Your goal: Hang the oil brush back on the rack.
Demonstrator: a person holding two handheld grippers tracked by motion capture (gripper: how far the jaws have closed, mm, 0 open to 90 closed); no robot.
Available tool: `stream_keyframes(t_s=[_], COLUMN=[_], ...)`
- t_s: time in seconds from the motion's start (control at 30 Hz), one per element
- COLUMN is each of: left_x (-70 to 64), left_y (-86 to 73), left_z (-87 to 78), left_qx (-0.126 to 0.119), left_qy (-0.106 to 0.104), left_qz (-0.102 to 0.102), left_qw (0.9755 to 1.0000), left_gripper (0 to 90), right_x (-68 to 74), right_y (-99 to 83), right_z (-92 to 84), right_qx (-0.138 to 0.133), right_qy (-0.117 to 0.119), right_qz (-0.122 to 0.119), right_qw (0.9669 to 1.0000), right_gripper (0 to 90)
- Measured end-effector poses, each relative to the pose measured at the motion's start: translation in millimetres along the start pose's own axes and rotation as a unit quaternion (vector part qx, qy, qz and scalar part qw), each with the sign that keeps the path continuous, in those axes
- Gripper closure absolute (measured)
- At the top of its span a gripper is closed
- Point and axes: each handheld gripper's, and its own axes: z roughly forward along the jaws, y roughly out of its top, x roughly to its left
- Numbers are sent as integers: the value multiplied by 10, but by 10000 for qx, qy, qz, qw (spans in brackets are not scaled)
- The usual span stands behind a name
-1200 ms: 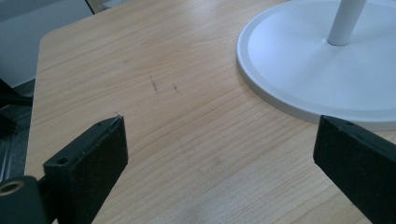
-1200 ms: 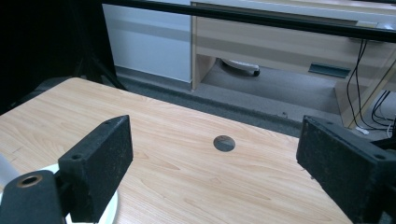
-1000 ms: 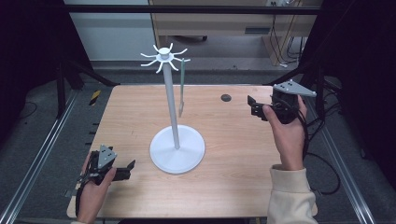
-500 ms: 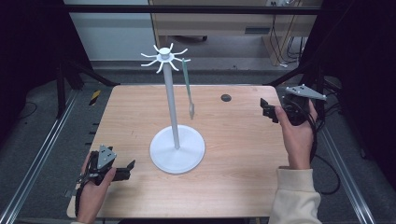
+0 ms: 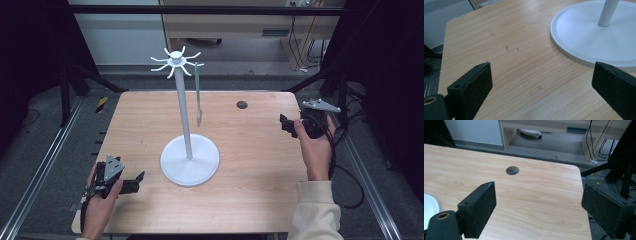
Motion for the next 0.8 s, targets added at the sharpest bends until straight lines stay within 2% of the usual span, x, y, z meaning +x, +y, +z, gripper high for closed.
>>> stream_keyframes(t_s=[0.27, 0.5, 0.8], left_x=[0, -6, -6], left_y=[0, 2, 0], left_z=[-1, 2, 2], left_qx=[3, 0, 9], left_qy=[11, 10, 7], left_qz=[0, 6, 13], left_qw=[10000, 10000, 10000], left_gripper=[27, 27, 27], right_x=[10, 61, 144], right_y=[-106, -227, -359], right_z=[103, 203, 311], right_qx=[173, 366, 598], right_qy=[31, 166, 260], right_qz=[-32, -43, -204], right_qw=[9998, 9992, 9977], right_gripper=[128, 124, 120])
